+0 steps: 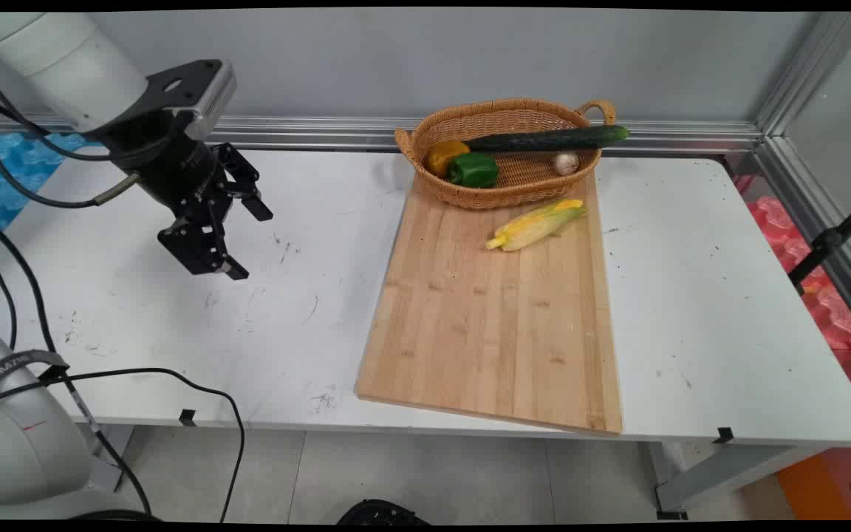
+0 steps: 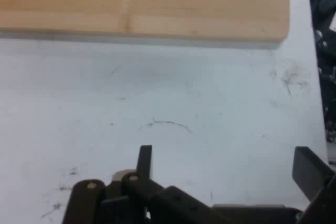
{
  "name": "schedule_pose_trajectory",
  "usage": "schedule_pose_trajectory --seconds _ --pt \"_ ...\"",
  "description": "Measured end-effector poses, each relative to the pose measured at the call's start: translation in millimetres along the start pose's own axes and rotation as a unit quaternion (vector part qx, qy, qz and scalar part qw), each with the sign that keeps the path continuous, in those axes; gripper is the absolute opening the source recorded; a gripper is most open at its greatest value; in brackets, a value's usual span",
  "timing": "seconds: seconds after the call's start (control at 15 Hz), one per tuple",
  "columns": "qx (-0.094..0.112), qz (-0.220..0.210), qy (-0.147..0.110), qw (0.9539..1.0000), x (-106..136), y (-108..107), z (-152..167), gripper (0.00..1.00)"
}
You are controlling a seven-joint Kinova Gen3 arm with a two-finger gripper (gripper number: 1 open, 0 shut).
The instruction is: Pick up the cucumber from the vegetable basket
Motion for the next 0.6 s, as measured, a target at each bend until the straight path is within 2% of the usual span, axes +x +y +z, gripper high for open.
schedule_pose_trajectory --seconds 0.13,0.33,0.6 --pt "0.01 -0.02 0.008 0.9997 3 -5 0 1.0" --pt "0.031 -0.062 0.027 0.9973 21 -23 4 1.0" --pt "0.062 -0.108 0.053 0.9908 54 -60 14 1.0"
